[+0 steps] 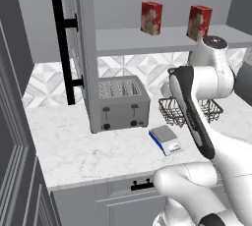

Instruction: Pick the cereal and place it on the digital scale for weighing, and close the cabinet.

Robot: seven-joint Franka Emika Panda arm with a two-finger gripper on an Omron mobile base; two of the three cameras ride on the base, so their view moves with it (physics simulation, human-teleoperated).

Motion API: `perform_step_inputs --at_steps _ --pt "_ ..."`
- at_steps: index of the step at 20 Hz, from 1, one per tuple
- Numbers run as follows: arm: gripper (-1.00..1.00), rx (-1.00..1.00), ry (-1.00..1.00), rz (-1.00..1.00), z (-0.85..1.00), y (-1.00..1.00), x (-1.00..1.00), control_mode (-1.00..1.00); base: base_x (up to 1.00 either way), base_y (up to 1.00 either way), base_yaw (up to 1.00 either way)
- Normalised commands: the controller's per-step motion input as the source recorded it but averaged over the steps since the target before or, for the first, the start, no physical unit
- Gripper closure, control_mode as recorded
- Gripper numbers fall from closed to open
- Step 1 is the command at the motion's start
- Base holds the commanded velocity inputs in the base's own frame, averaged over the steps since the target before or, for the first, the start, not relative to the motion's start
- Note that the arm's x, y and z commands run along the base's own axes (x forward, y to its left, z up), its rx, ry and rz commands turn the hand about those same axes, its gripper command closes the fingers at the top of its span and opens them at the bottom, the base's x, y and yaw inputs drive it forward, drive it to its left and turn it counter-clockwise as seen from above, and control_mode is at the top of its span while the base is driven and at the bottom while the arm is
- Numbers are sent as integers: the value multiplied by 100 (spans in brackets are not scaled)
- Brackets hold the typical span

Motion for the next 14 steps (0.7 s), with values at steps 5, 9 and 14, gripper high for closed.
perform_step_inputs --at_steps 5,9,14 --pt "-100 1 -52 0 55 -61 -85 -100 0 0 0" --pt "-100 4 -37 0 44 -58 -41 -100 0 0 0" --pt "-100 3 -33 0 47 -51 -30 -100 0 0 0"
